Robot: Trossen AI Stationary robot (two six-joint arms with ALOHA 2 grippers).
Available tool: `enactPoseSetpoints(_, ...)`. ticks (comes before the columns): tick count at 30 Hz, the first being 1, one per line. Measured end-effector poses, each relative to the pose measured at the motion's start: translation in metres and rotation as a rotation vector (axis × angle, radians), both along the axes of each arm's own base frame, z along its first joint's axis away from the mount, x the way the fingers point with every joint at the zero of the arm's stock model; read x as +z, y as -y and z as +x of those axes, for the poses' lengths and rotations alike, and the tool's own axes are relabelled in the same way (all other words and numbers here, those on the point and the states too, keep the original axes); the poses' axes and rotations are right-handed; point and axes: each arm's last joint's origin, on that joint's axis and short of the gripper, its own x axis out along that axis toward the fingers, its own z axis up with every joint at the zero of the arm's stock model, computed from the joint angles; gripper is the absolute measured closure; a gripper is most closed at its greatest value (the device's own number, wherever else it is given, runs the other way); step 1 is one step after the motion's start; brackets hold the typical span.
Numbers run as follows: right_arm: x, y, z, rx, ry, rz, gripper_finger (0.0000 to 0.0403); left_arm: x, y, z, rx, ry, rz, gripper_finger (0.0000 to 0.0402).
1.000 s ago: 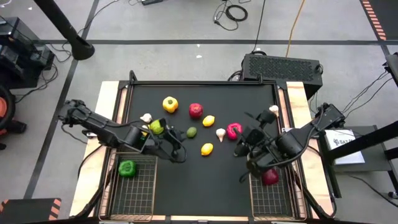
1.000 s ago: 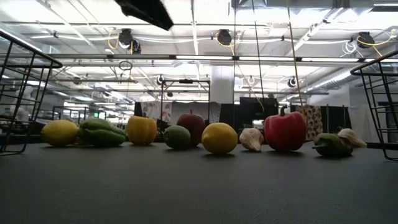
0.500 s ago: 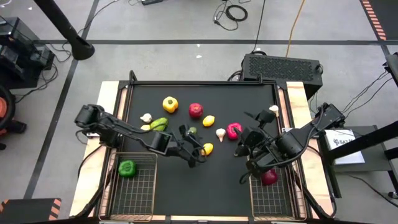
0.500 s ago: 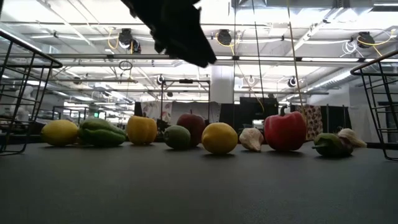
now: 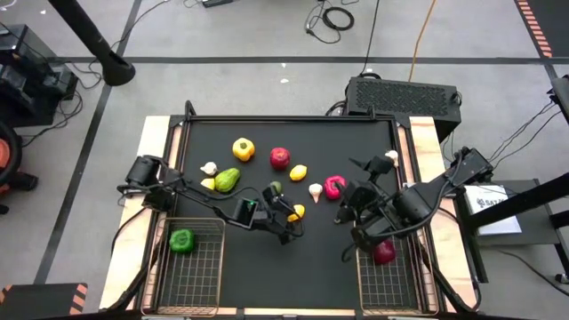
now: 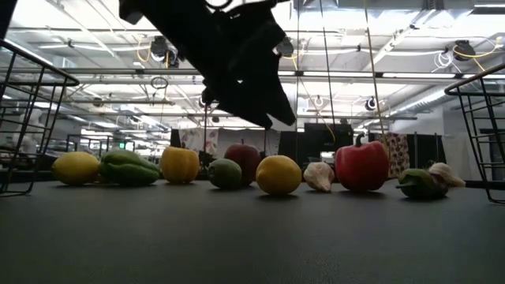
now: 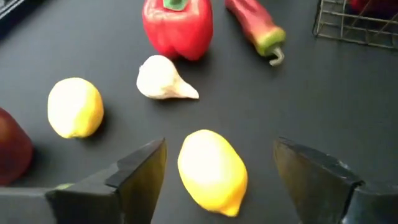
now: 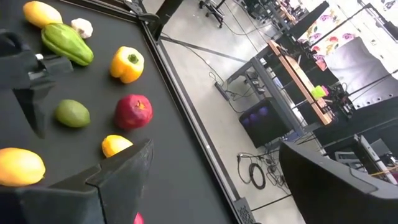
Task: Sort produce into baskets
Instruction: Put the red bell pepper into the left gold wire basket
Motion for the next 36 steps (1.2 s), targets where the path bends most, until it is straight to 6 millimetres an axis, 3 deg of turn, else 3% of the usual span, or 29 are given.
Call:
enactPoseSetpoints(7,0.000,0.002,0.001,-0.010,0.000,0.001,0.0065,-0.010,-0.003,0.002,0.029,-0.025,-0.021,0.0092)
enactPoseSetpoints(20,-0.003,0.006,0.003,-0.054,0.044,0.033,0.0065,-0.012,-0.011,-0.005,0.013,-0.130,0.001,0.0097)
enactPoseSetpoints(25,-0.014,0.022,0.011,-0.139,0.056,0.049,0.0065,0.014,-0.015,-0.013,-0.050,-0.189,0.013,0.0109)
enactPoseSetpoints(29,-0.035,0.039,0.021,-0.151,-0.097,0.073,0.0065,0.039,-0.019,-0.028,-0.088,-0.223,0.087,0.0114)
enactPoseSetpoints(32,-0.048,0.057,0.029,-0.145,-0.231,0.177,0.0065,0.058,-0.025,-0.043,-0.040,-0.239,0.155,0.0114)
enactPoseSetpoints(36,-0.055,0.081,0.038,-0.187,-0.258,0.376,0.0065,0.074,-0.033,-0.062,0.067,-0.262,0.206,0.0114)
